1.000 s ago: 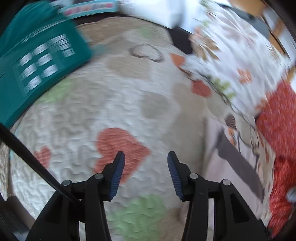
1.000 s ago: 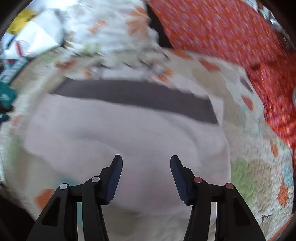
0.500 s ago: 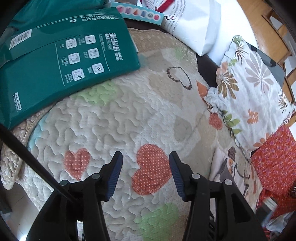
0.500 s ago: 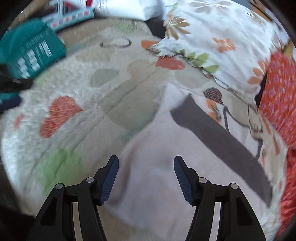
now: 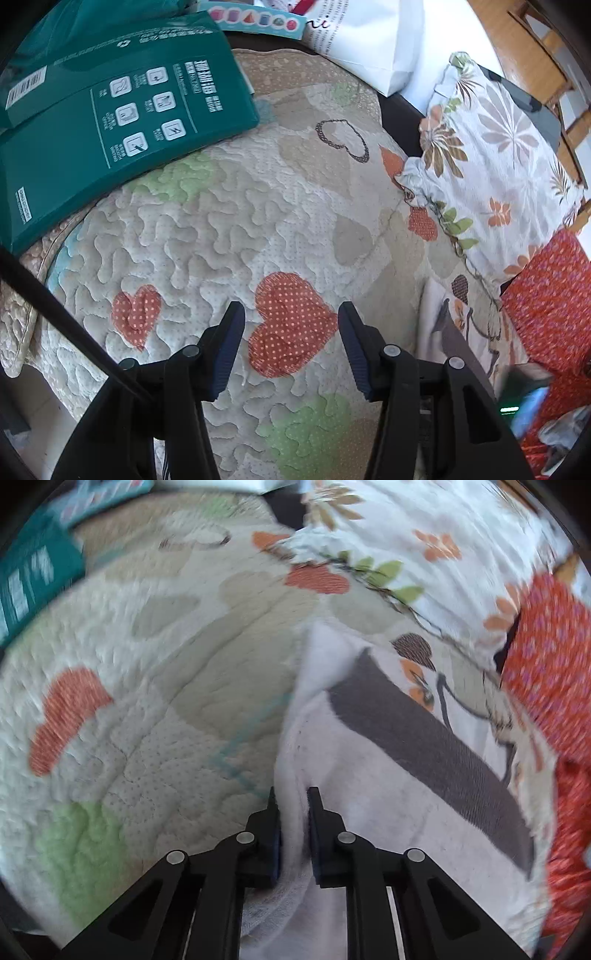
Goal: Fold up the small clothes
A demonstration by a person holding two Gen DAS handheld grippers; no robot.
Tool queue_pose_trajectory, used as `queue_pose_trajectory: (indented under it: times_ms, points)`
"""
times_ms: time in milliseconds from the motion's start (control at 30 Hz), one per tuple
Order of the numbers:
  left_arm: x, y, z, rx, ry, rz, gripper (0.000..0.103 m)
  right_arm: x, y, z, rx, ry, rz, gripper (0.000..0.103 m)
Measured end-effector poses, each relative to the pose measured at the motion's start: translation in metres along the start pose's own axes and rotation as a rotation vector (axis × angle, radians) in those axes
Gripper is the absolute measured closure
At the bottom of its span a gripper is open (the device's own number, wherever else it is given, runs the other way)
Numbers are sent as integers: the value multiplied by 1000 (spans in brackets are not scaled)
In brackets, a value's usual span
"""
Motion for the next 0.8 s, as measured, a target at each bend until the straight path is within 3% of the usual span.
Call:
queue_pose_trajectory:
  times_ms: [100, 267, 367, 467, 633, 800]
  points:
    - [-13, -5, 2, 3, 5, 38, 52, -44, 5, -25, -44, 44, 118, 91]
    - [-39, -22, 9, 39, -19, 97, 52, -166, -13, -72, -117, 47, 354, 91]
    - [-66, -39, 15, 82, -61, 133, 52, -238, -49, -86, -115, -35, 450, 92]
    - [-100, -61, 20, 127, -111, 186, 52, -299, -111, -84, -52, -78, 595, 92]
    - [-160, -109, 23, 223, -232, 294, 52, -336, -185, -63, 58, -79, 686, 91]
    - [-213, -160, 21, 289, -312, 432, 52, -356, -198, -90, -28, -38, 765, 82]
Point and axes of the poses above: each gripper's, at about its wrist camera, not at the fingertips, and z roughly the way its jaws point, x to its left, y to its top, the point moved 6 cm from there along z, roughly the way its jaws point, and after that the axes turned 9 degrees about -x, right-handed, at the moved point
